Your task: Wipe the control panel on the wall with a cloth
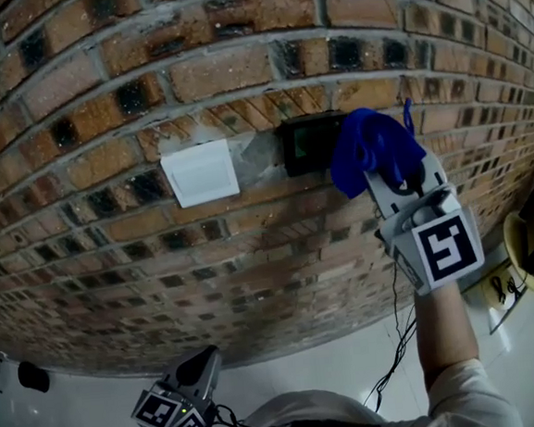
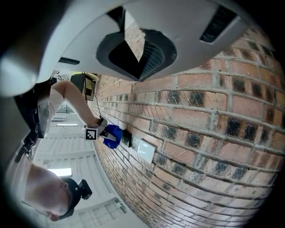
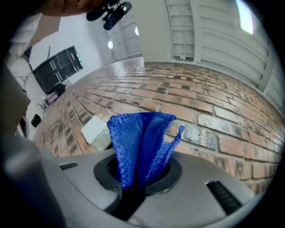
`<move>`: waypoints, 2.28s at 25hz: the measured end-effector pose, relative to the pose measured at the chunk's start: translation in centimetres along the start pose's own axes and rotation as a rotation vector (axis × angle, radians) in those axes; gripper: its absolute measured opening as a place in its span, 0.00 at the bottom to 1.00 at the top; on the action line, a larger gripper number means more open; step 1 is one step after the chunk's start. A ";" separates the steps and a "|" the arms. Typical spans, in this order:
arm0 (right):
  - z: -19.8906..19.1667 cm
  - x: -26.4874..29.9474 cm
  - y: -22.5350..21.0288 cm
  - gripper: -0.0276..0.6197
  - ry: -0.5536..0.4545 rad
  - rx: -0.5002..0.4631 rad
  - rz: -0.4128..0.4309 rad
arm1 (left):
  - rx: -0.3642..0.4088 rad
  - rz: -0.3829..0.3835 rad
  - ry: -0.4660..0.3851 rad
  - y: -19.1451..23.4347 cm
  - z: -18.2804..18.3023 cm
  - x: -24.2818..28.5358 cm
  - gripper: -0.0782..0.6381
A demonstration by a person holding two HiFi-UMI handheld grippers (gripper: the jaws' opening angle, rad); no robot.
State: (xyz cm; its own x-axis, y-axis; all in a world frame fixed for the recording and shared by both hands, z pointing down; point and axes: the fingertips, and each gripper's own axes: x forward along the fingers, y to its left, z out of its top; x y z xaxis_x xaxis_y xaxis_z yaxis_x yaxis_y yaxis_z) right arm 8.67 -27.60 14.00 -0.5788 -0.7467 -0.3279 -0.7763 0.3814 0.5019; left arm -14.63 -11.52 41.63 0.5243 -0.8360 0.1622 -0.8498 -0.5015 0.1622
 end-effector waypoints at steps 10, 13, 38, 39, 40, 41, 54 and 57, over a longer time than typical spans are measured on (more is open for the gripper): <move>1.7 6.7 10.2 0.18 -0.031 0.015 0.193 | -0.040 0.040 -0.030 0.7 -0.3 -1.7 0.11; 1.9 6.2 9.3 0.18 -0.044 0.027 0.165 | -0.046 0.061 -0.032 1.8 -0.3 -2.3 0.11; -0.5 0.3 0.0 0.18 0.008 -0.009 -0.053 | -0.025 -0.004 -0.001 1.7 -0.9 -0.2 0.11; 0.1 0.9 1.7 0.18 -0.002 0.004 -0.010 | -0.027 0.001 -0.001 1.7 -1.0 -0.4 0.11; 0.6 1.5 3.4 0.18 -0.009 0.016 0.031 | -0.029 0.005 -0.002 1.7 -1.0 -0.6 0.11; 0.9 2.2 4.9 0.18 -0.013 0.024 0.065 | -0.031 0.010 -0.003 1.6 -1.0 -0.9 0.11; 2.0 5.5 8.3 0.18 -0.036 -0.027 0.084 | -0.059 0.044 -0.021 2.0 -0.7 -2.8 0.11; 1.3 3.9 6.1 0.18 -0.012 -0.040 0.032 | -0.043 0.026 -0.006 2.0 -0.9 -2.1 0.11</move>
State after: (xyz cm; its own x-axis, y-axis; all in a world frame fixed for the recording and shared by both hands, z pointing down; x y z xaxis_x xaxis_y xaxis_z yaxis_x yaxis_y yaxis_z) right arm 1.33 -27.49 14.76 -0.6062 -0.7280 -0.3203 -0.7468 0.3826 0.5439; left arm -17.37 -10.52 42.50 0.5012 -0.8502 0.1609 -0.8601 -0.4692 0.2000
